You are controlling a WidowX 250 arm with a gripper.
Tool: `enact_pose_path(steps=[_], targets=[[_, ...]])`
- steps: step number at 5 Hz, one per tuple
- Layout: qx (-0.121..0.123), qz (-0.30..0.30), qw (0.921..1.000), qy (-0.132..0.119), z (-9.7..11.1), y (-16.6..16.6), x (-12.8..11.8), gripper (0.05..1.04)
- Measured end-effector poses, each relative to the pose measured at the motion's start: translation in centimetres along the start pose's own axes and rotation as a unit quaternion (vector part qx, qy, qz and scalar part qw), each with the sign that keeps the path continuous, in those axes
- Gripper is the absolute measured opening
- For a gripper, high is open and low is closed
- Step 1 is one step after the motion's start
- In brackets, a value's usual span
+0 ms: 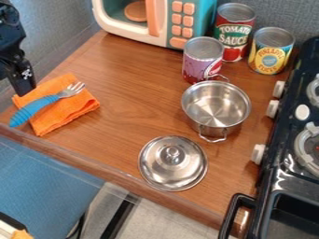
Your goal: Move the silver lid to the middle left of the table
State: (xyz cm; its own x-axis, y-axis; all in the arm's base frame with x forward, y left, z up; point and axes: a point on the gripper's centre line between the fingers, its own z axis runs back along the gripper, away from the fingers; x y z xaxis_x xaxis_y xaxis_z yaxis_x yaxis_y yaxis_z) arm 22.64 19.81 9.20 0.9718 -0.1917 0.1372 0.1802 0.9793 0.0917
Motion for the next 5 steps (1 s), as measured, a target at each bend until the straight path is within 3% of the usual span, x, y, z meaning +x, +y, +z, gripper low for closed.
enact_pose_path(steps=[1, 2, 4, 5], targets=[[-0.014, 0.003, 0.9998, 0.010, -0.9, -0.6, -0.3, 1.000], [-0.026, -0.007, 0.9996, 0.013, -1.1, -5.2, 0.3, 1.000], [-0.041, -0.095, 0.9946, -0.008, -0.2, -14.9, 1.6, 1.000], [-0.038, -0.116, 0.9923, -0.021, -0.8, -19.7, 3.0, 1.000]])
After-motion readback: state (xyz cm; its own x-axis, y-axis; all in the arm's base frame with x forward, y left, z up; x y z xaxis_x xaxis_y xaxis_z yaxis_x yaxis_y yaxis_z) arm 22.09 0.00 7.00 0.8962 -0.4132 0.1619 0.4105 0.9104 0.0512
